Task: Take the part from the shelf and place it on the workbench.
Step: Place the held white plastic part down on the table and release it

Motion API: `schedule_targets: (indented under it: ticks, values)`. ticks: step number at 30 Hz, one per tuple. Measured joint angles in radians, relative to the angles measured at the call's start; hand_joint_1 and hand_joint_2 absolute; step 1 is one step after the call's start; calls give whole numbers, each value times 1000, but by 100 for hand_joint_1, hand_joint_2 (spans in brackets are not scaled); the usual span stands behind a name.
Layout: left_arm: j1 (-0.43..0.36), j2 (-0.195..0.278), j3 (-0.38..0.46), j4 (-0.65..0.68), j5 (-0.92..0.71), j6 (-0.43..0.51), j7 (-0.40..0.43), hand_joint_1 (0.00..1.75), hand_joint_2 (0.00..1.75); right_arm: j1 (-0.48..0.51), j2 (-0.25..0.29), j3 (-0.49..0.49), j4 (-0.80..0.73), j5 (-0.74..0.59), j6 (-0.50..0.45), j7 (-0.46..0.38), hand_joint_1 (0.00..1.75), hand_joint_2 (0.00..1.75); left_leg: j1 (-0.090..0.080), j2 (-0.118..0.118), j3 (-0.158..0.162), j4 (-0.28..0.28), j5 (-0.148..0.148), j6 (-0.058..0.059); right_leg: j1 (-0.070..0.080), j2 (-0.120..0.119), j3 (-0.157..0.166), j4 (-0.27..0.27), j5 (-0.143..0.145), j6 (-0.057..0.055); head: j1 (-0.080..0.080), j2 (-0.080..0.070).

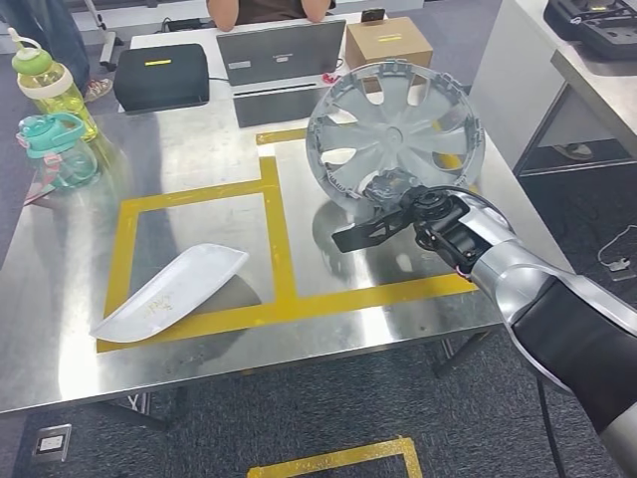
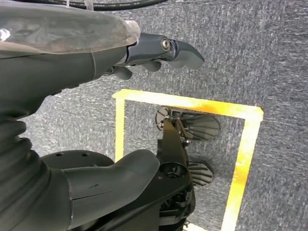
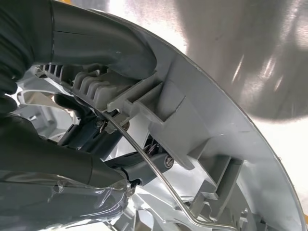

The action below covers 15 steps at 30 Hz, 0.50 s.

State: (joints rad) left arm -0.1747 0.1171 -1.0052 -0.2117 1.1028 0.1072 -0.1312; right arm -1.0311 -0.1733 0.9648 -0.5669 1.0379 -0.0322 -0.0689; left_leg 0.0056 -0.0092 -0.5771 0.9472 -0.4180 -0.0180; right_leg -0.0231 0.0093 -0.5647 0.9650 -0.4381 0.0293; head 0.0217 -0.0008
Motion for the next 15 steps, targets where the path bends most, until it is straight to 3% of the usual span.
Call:
schedule_targets:
  ticks: [13, 15]
  values:
    - [-1, 0, 0, 0, -5, 3, -6, 0, 175, 1, -1, 0, 6, -3, -6, -3, 175, 175, 0, 0, 0, 0, 0, 0, 0, 0, 0, 0, 0, 0, 0, 0]
    - [-1, 0, 0, 0, -6, 7, -8, 0, 175, 1, -1, 0, 7, -5, -9, -5, 87, 87, 0, 0, 0, 0, 0, 0, 0, 0, 0, 0, 0, 0, 0, 0]
